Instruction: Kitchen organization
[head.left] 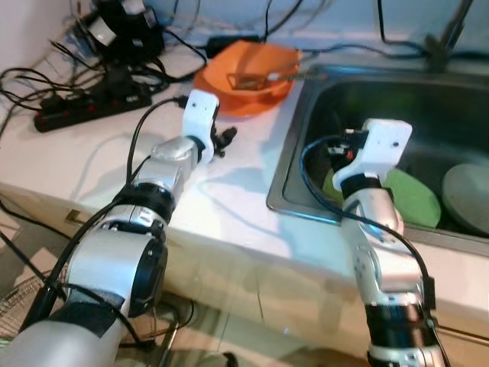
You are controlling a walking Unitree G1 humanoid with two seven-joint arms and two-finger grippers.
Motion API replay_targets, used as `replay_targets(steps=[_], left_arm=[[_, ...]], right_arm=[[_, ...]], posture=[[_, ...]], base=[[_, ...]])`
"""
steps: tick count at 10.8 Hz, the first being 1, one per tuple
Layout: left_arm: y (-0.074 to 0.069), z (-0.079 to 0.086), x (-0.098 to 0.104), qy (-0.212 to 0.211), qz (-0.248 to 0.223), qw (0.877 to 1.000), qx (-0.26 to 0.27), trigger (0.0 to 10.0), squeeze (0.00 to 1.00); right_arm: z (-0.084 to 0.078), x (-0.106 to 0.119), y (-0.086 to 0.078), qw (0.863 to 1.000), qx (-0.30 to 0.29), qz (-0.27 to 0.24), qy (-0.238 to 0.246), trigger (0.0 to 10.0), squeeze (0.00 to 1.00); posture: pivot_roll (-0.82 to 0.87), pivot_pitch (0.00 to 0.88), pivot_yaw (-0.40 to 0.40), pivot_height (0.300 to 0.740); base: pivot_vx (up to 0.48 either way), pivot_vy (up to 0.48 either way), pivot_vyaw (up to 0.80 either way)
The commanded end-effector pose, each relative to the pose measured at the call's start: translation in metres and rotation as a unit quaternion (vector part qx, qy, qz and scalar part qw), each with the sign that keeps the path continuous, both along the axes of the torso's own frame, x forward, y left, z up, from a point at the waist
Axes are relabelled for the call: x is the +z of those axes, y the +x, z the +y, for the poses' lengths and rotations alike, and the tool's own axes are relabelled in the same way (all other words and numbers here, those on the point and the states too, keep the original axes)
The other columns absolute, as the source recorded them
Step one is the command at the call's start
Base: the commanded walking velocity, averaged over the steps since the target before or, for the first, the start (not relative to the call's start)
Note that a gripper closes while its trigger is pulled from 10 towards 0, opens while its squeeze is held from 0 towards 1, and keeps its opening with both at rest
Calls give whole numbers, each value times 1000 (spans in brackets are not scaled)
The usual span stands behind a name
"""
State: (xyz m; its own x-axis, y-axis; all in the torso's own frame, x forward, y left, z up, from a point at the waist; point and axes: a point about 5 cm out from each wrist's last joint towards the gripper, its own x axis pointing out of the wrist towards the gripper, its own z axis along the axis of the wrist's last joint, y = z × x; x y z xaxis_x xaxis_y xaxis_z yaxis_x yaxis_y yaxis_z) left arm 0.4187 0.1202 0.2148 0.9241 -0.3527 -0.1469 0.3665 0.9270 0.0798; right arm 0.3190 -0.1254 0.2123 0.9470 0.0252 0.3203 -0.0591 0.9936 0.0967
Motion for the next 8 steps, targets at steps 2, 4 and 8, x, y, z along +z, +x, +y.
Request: replay_targets(steps=[2, 4, 8], left_arm=[[4, 0, 15, -9, -16, 1000, 5, 10000, 0], [5, 3, 29, -7, -31, 999, 4, 10000, 0], [7, 0, 41, -1, -44, 999, -5, 10000, 0]], right_arm=[[0, 1, -10, 1000, -3, 6, 2, 10000, 0], [-2, 0, -8, 1000, -8, 10, 2, 10000, 0], [6, 3, -5, 1000, 4, 9, 4, 10000, 0]], posture=[[47, 216, 165, 740], [55, 192, 165, 740], [60, 183, 165, 740]], base=[[0, 0, 0], [0, 0, 0], [0, 0, 0]])
